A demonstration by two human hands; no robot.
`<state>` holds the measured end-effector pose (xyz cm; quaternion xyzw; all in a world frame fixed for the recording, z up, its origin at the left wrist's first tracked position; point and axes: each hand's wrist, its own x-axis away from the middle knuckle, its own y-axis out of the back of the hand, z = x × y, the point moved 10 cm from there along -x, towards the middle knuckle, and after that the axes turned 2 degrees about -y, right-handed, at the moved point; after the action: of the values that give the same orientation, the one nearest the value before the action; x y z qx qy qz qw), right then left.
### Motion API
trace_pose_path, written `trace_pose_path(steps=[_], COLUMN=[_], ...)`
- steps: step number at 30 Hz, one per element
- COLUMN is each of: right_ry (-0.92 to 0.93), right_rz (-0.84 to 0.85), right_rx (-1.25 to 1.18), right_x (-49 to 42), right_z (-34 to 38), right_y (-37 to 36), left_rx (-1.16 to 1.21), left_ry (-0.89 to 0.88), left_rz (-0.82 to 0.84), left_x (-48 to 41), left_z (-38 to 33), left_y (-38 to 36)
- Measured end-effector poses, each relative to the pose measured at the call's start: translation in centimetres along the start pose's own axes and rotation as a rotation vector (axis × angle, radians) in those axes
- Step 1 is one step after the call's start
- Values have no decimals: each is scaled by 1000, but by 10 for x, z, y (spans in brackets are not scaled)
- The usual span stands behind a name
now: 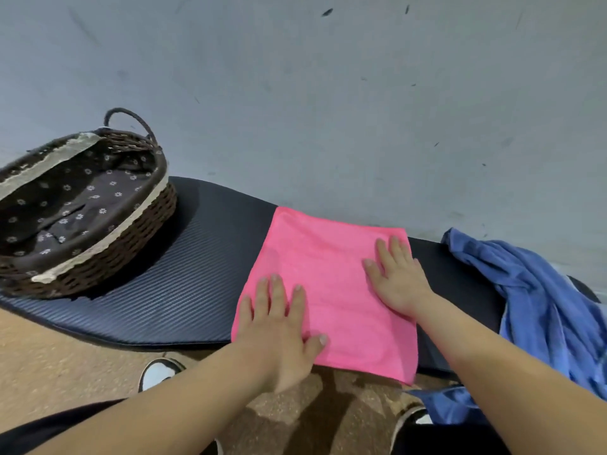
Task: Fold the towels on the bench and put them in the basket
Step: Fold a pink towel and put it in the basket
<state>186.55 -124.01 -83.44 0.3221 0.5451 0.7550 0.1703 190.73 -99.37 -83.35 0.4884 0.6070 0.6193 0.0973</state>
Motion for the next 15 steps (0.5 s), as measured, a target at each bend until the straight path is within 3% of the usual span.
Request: trace_pose_path(steps=[5,9,13,15], right_ry=[-75,130,125,68], right_rz=[-31,-218,-4,32], right_rx=[74,95,105,136], right_x=[-8,-2,1,7], right_z=[-11,19,10,5], right_y=[2,22,-1,-6], left_rx=[-124,-65,-21,14], left_ry=[-58,36,103,122], left_rz=[-96,-194,-65,-88], left_x=[-11,-11,-15,-28], left_z=[19,11,-1,5], left_y=[10,34,24,32])
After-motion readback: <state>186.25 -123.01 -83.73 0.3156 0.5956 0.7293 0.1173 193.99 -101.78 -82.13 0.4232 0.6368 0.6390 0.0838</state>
